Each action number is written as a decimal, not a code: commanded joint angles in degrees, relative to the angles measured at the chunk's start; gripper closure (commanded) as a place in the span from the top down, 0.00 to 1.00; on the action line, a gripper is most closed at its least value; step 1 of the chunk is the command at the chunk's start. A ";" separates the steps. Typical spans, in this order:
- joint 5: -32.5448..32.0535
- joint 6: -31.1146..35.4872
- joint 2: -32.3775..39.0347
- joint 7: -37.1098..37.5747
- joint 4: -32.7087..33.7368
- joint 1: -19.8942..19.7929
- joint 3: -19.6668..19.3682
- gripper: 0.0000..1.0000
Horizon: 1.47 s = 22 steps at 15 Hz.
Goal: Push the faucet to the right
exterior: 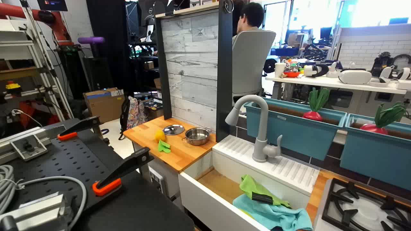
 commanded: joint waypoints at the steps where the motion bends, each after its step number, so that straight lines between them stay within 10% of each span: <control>1: 0.01 -0.13 0.05 -0.03 0.14 -0.04 0.02 1.00; 11: 0.08 0.65 0.64 0.41 0.05 -0.31 -0.10 1.00; 22: 6.16 17.16 23.42 9.93 11.16 -5.34 -6.09 1.00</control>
